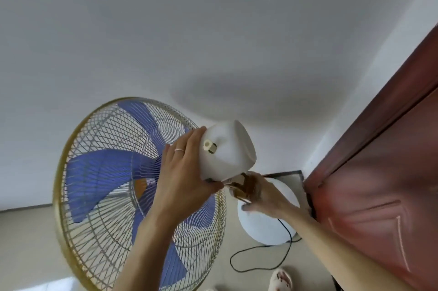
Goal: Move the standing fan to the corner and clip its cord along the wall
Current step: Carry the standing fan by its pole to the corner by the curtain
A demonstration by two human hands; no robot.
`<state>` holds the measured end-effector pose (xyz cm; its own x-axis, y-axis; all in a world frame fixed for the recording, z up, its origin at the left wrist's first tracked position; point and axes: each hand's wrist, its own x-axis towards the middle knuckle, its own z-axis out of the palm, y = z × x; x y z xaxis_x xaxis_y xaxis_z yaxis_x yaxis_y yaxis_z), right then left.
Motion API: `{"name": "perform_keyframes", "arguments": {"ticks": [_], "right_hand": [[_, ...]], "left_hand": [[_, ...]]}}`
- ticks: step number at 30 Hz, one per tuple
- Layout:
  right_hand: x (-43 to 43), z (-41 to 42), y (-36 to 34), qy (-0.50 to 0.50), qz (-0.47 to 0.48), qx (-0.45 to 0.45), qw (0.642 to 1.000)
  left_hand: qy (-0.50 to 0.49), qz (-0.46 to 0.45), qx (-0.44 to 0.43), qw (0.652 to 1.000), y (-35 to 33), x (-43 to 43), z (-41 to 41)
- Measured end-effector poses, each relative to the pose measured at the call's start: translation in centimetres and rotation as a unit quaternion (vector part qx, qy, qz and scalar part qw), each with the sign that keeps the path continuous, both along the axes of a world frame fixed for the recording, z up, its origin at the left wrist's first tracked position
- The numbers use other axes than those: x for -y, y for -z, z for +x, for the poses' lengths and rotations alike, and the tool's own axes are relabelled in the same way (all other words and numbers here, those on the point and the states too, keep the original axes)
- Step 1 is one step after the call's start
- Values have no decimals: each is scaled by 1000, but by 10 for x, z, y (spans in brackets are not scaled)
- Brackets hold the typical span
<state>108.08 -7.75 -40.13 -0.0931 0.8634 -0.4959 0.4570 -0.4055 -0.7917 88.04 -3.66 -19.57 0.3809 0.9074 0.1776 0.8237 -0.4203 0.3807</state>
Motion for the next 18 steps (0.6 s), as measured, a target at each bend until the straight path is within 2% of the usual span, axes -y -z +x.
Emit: {"name": "perform_keyframes", "arguments": {"ticks": [5,8,9,10,11,12,14,15,18], "right_hand": [[-11,-12,19,44,77,50,995],[-9,-18,23,42,87,69,993],[-7,-21,24,45,90,66,993],[-5,-25,24,53,96,66,992],[-3,-29,25,56,106,70,990],[0,-34,24,58,116,78,989],[1,-41,25,63,127,93,985],[0,-44,25,65,126,98,985],[1,-57,28,58,121,100,986]], "left_hand": [[-30,37,22,999,16,0,6],[-94,186,129,969,51,52,15],[-119,191,173,959,65,77,22],[-150,150,226,951,79,97,29],[-200,65,288,934,86,110,36],[-254,-41,346,902,90,114,42],[-350,-213,382,828,105,102,48],[-367,-251,385,809,111,90,48],[-376,-276,434,771,120,55,41]]}}
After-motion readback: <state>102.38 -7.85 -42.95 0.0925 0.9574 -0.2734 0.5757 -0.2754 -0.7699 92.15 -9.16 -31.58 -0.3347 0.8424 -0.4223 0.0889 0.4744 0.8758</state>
